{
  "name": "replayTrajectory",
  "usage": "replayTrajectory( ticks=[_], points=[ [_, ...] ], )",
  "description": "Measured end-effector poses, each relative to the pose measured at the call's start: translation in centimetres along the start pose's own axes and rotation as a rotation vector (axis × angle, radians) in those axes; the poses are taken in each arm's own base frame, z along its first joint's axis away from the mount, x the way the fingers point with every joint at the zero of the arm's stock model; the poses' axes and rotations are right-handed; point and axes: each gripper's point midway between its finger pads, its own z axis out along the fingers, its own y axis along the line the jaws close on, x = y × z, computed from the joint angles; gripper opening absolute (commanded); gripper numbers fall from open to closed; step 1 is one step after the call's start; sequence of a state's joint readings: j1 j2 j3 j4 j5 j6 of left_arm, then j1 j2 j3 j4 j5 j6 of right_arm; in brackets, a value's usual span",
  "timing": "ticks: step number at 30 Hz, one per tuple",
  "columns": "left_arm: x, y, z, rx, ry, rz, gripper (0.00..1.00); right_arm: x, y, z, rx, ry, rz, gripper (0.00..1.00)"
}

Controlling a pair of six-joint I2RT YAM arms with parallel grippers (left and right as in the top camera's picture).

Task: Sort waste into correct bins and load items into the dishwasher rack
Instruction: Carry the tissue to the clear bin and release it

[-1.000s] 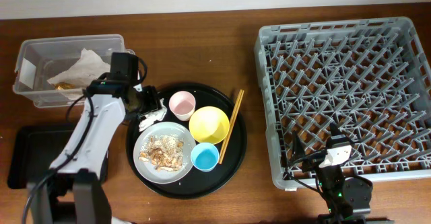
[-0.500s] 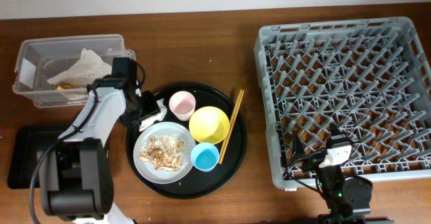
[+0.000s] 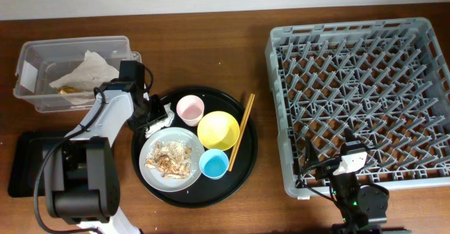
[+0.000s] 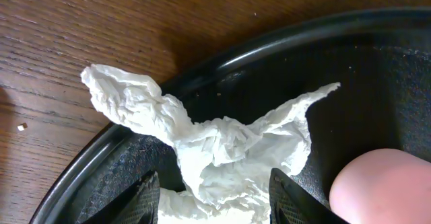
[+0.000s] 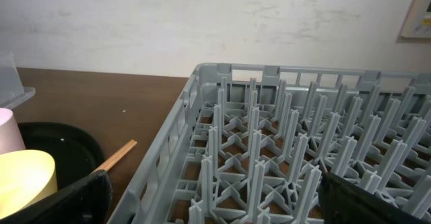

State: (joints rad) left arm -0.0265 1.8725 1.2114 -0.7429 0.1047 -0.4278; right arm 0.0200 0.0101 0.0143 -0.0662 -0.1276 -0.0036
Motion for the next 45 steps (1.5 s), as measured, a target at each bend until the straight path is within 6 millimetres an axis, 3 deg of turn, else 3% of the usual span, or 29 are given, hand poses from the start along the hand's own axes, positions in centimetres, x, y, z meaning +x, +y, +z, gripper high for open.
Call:
replayTrajectory(
  ticks=[10,13,16,18,22,26,31,35,38,39,43,44,45],
  points=[
    [0.0,0.0,0.1,-0.001,0.003,-0.003,0.34,0.0,0.0,0.0,0.0,0.0,0.0,0.99],
    [0.3,0.3,0.9,-0.011,0.025,-0.009,0.16,0.0,0.0,0.0,0.0,0.0,0.0,0.99],
    [0.7,0.5,1.4,-0.018,0.041,-0.011,0.13,0.0,0.0,0.0,0.0,0.0,0.001,0.99],
    [0.7,0.5,1.4,-0.019,0.041,-0.011,0.01,0.0,0.0,0.0,0.0,0.0,0.0,0.99],
    [0.5,0.3,0.5,-0.025,0.053,-0.013,0.01,0.0,0.0,0.0,0.0,0.0,0.001,0.99],
    [-1.2,-0.8,-1.8,-0.004,0.011,-0.008,0.01,0.0,0.0,0.0,0.0,0.0,0.0,0.99],
    [-4.6,-3.0,-9.7,0.094,-0.228,0.017,0.01,0.0,0.0,0.0,0.0,0.0,0.0,0.99],
    [-7.9,-3.2,-14.7,0.113,-0.449,0.011,0.01,0.0,0.0,0.0,0.0,0.0,0.0,0.98],
    [-10.5,-1.7,-16.2,0.085,-0.566,-0.03,0.01,0.0,0.0,0.0,0.0,0.0,0.0,0.99],
    [-12.4,-0.5,-17.4,0.055,-0.651,-0.064,0.01,0.0,0.0,0.0,0.0,0.0,0.0,0.99],
    [-15.2,3.0,-19.5,-0.027,-0.786,-0.149,0.01,0.0,0.0,0.0,0.0,0.0,0.0,0.99],
    [-15.9,3.8,-20.1,-0.043,-0.821,-0.164,0.07,0.0,0.0,0.0,0.0,0.0,0.0,0.99],
    [-16.5,4.4,-20.4,-0.057,-0.843,-0.168,0.27,0.0,0.0,0.0,0.0,0.0,0.0,0.99]
  ],
)
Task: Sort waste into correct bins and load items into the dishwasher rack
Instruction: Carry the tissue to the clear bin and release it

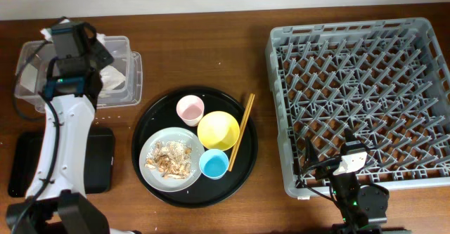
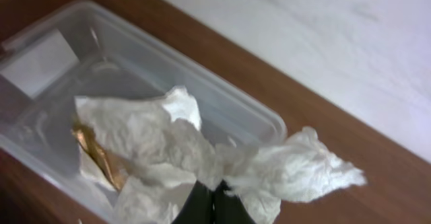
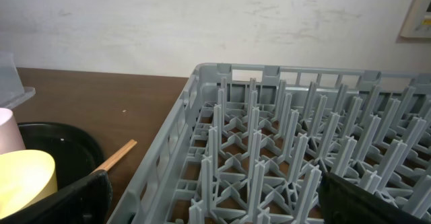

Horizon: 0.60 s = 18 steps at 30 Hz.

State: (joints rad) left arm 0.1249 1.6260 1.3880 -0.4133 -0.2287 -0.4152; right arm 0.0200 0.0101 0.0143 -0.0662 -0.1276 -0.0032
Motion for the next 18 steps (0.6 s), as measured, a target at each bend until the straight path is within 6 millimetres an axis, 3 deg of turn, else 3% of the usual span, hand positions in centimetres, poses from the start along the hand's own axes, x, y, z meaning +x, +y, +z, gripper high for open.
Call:
replayTrajectory(
  ticks=[1,3,6,8,13,16,17,18],
  points=[
    [-0.4,0.6,0.7,-0.018,-0.017,0.014,0.33,0.0,0.0,0.0,0.0,0.0,-0.001,0.99],
    [0.1,1.3,2.3,-0.045,-0.006,0.043,0.34,0.0,0.0,0.0,0.0,0.0,0.0,0.99],
    [2.0,2.8,4.8,-0.092,0.054,0.081,0.41,0.0,0.0,0.0,0.0,0.0,0.0,0.99],
    [2.3,3.6,5.1,-0.11,0.068,0.085,0.5,0.0,0.0,0.0,0.0,0.0,0.0,0.99],
    [3.0,5.1,4.9,-0.145,0.11,0.095,0.63,0.0,0.0,0.0,0.0,0.0,-0.001,0.99],
    [2.2,4.9,3.6,-0.138,0.093,0.092,0.82,0.0,0.0,0.0,0.0,0.0,0.0,0.99],
    [1.3,4.7,2.6,-0.129,0.067,0.084,0.99,0.0,0.0,0.0,0.0,0.0,0.0,0.99],
    [-0.3,4.5,0.9,-0.114,0.021,0.077,0.99,0.0,0.0,0.0,0.0,0.0,0.0,0.99]
  ],
)
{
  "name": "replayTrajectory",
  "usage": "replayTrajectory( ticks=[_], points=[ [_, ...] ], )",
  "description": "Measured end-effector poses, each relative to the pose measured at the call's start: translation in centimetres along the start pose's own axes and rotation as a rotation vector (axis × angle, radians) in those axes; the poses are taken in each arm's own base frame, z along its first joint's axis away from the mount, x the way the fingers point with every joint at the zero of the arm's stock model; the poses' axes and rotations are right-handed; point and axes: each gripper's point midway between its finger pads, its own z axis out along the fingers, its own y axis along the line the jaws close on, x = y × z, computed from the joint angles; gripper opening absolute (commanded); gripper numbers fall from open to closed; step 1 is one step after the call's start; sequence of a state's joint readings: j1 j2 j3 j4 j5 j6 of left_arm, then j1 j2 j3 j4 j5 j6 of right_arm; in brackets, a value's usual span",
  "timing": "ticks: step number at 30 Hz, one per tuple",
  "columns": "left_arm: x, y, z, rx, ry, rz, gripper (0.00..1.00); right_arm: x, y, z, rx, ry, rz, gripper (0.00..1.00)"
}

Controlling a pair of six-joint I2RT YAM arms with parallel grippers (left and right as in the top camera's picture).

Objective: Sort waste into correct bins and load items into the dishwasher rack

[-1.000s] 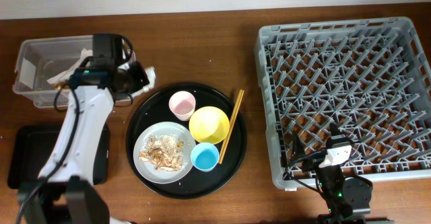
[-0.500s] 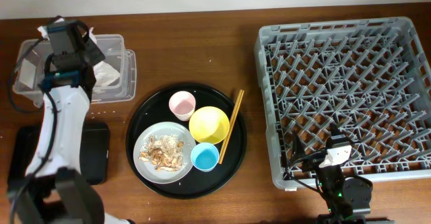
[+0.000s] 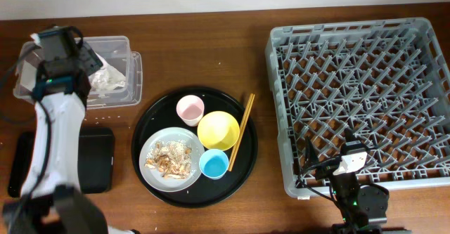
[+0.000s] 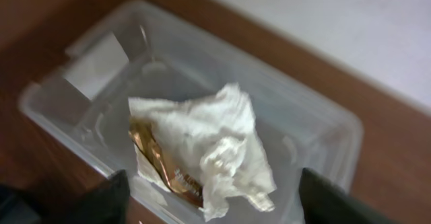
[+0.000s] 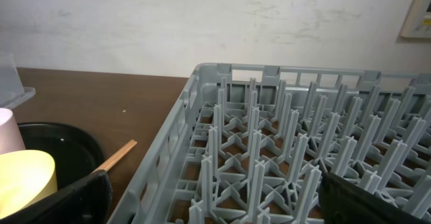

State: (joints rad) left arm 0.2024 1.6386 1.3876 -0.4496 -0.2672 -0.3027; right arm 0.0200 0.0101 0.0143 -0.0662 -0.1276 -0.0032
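Note:
My left gripper (image 3: 60, 48) hangs open over the clear plastic bin (image 3: 133, 79) at the back left. In the left wrist view its fingers stand wide apart around nothing (image 4: 215, 210). Crumpled white napkins (image 4: 209, 136) and a gold wrapper (image 4: 158, 163) lie in the bin. On the black tray (image 3: 242, 171) sit a pink cup (image 3: 190, 109), a yellow bowl (image 3: 217, 130), a blue cup (image 3: 213, 164), a plate of food scraps (image 3: 169, 159) and chopsticks (image 3: 241, 132). My right gripper (image 3: 348, 164) rests open at the front left corner of the grey dish rack (image 3: 275, 107).
A black bin (image 3: 98, 157) stands at the front left, beside the tray. The rack (image 5: 283, 150) holds nothing and fills the right side. Brown tabletop lies between tray and rack.
My left gripper was shut on a white napkin above the clear bin. It is now open and the napkin lies in the bin. The right arm has not moved.
My left gripper stood open around a crumpled napkin at the tray's left edge. Then it held that napkin above the clear bin. Now the napkin lies in the bin with the other waste and the gripper is open.

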Motion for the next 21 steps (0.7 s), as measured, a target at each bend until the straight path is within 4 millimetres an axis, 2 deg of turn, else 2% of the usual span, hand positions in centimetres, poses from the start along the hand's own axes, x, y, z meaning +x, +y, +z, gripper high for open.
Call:
replayTrajectory(
  ticks=[4,6,8,10,13,16,21],
  points=[
    [-3.7,0.8,-5.7,0.024,-0.125,-0.036,0.99,0.0,0.0,0.0,0.0,0.0,-0.001,0.98],
    [-3.4,1.5,-7.2,0.01,-0.111,-0.033,0.99,0.0,0.0,0.0,0.0,0.0,0.0,0.99],
    [-1.5,2.2,-7.5,-0.017,-0.03,-0.009,0.99,0.0,0.0,0.0,0.0,0.0,0.0,0.99],
    [1.5,3.1,-7.5,-0.053,0.089,0.027,0.99,0.0,0.0,0.0,0.0,0.0,0.0,0.99],
    [3.3,3.8,-7.7,-0.076,0.162,0.049,0.99,0.0,0.0,0.0,0.0,0.0,0.0,0.99],
    [4.1,4.1,-7.9,-0.086,0.194,0.058,0.99,0.0,0.0,0.0,0.0,0.0,0.0,0.99],
    [4.1,4.1,-7.9,-0.086,0.195,0.059,0.99,0.0,0.0,0.0,0.0,0.0,0.0,0.99]
  ],
)
